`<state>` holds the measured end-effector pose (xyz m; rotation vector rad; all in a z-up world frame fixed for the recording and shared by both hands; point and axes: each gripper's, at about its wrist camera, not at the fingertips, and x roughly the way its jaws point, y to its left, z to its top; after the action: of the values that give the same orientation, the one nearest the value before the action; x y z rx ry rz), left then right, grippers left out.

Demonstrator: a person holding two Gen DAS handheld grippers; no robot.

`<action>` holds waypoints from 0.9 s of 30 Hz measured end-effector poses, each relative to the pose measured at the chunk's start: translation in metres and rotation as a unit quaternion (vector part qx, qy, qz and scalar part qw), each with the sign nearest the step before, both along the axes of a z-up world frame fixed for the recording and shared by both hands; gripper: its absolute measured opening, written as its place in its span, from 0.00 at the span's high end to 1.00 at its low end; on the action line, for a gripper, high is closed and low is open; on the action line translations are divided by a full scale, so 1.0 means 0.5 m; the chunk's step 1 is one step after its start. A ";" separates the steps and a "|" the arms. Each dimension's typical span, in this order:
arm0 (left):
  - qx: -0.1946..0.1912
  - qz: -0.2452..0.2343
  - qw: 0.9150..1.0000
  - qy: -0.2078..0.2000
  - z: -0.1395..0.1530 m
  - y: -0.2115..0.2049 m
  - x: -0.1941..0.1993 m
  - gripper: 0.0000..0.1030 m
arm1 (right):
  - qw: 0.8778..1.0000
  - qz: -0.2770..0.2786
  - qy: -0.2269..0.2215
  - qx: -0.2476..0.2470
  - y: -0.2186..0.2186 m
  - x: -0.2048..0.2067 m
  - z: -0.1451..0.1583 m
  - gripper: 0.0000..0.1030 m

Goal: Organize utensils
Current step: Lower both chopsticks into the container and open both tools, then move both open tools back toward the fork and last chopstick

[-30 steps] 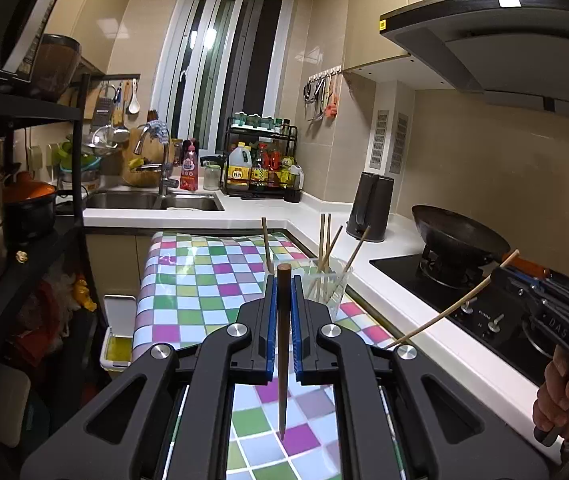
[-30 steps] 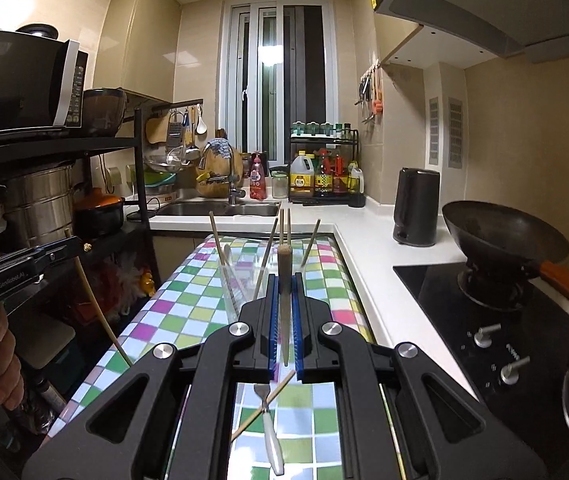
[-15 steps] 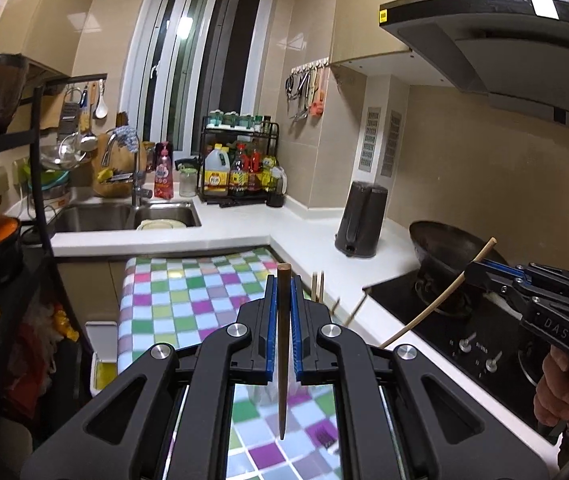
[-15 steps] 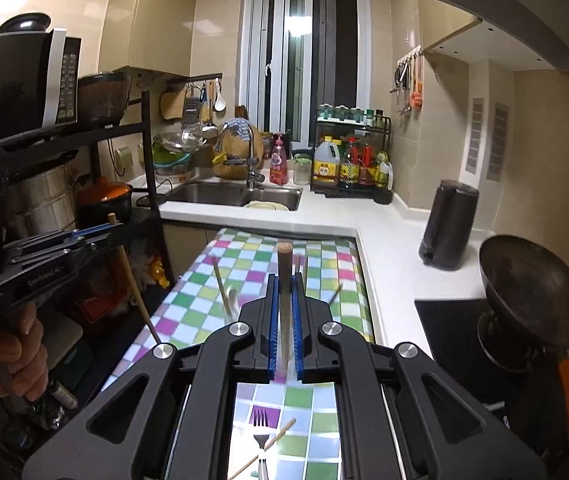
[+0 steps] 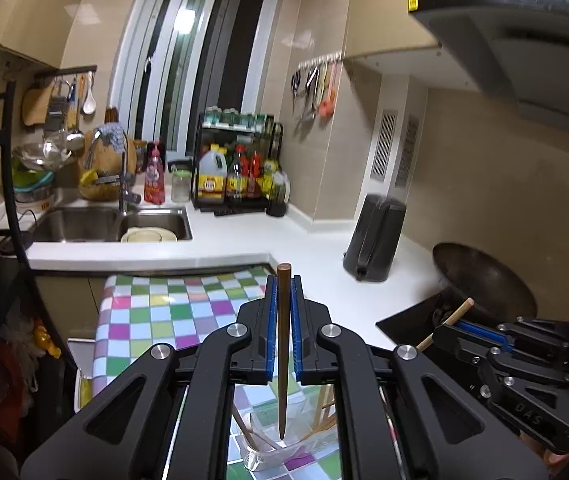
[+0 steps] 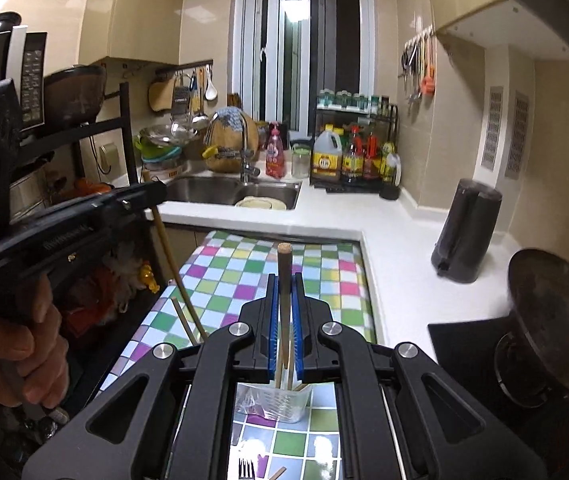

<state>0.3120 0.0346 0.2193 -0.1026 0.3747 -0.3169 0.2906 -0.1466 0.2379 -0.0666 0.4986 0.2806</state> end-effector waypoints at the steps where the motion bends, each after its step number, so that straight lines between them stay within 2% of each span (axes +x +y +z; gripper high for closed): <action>1: 0.002 0.000 1.000 0.009 -0.013 -0.003 0.014 0.94 | 1.000 -0.001 0.007 -0.002 0.001 0.010 -0.015 0.94; 5: 0.009 -0.003 0.999 0.035 -0.064 -0.012 0.050 0.94 | 1.000 0.002 0.027 -0.005 0.007 0.033 -0.052 0.94; 11: 0.020 -0.013 0.997 0.067 -0.096 -0.023 0.082 0.92 | 0.999 0.000 0.051 -0.018 0.010 0.045 -0.087 0.92; 13: 0.022 -0.008 0.997 0.068 -0.095 -0.022 0.081 0.82 | 0.998 -0.003 0.057 -0.015 0.006 0.042 -0.089 0.85; 14: 0.020 -0.006 0.998 0.064 -0.090 -0.019 0.076 0.71 | 0.998 -0.003 0.057 -0.013 0.002 0.039 -0.088 0.80; 15: 0.019 -0.006 0.998 0.060 -0.085 -0.018 0.071 0.68 | 0.998 -0.005 0.056 -0.015 -0.001 0.033 -0.086 0.78; 21: 0.011 -0.005 1.000 0.025 -0.033 -0.001 0.002 0.68 | 0.999 -0.016 0.034 -0.013 -0.028 -0.033 -0.056 0.78; 24: 0.011 -0.001 1.000 0.004 -0.018 0.009 -0.055 0.68 | 1.000 -0.024 0.010 -0.007 -0.042 -0.095 -0.040 0.78; 27: 0.004 -0.003 1.000 -0.006 -0.028 0.020 -0.132 0.68 | 0.999 -0.028 -0.013 0.005 -0.055 -0.176 -0.046 0.78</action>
<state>0.2460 0.0446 0.2051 -0.0919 0.3643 -0.3209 0.2024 -0.1743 0.2146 -0.0456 0.4714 0.2267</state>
